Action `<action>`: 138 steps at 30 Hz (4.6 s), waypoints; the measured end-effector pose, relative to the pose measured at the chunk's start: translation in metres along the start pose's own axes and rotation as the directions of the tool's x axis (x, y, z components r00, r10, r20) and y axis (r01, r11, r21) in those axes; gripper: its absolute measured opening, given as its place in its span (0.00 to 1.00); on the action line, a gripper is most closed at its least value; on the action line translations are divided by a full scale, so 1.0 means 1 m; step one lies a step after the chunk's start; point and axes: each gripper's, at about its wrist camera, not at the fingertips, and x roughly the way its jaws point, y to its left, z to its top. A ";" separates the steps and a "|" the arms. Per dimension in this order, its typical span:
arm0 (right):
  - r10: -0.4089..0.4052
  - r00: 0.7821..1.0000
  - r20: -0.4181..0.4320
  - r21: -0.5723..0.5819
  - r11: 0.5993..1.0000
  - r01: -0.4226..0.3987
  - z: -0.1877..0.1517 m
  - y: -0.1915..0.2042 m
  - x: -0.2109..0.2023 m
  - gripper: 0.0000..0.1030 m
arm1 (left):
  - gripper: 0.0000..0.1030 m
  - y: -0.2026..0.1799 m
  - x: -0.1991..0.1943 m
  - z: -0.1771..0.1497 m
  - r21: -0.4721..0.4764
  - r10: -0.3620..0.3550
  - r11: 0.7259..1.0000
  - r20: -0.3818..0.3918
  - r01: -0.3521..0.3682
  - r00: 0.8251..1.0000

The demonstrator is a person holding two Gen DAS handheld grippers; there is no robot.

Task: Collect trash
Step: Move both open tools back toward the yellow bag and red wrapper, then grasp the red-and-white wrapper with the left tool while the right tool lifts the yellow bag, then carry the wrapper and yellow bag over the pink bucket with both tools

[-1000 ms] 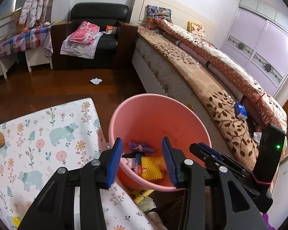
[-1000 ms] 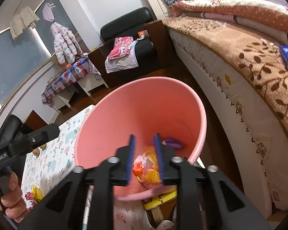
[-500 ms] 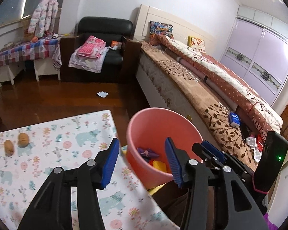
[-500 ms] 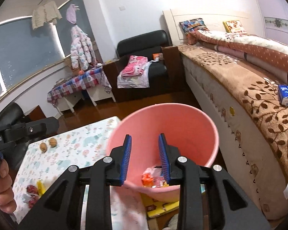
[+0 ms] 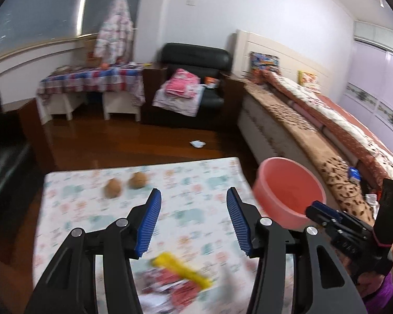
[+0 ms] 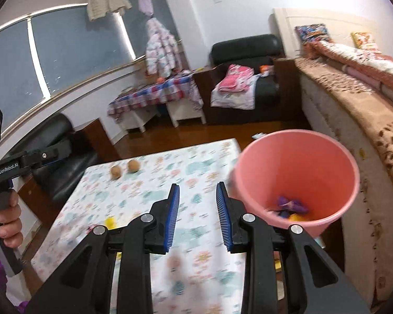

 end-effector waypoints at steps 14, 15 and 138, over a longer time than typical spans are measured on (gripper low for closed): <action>0.137 0.963 -0.234 -0.142 0.975 -0.174 -0.037 0.075 0.048 0.29 | 0.50 0.078 -0.011 -0.097 -0.173 0.025 0.983 -0.203 -0.061 0.979; 0.139 0.960 -0.245 -0.148 0.973 -0.179 -0.039 0.078 0.051 0.29 | 0.50 0.080 -0.009 -0.104 -0.188 0.011 0.981 -0.220 -0.054 0.976; -0.199 0.979 -0.045 0.159 0.966 0.203 0.015 -0.088 0.015 0.10 | 0.05 -0.134 0.130 0.031 0.064 -0.118 0.990 -0.089 0.124 0.989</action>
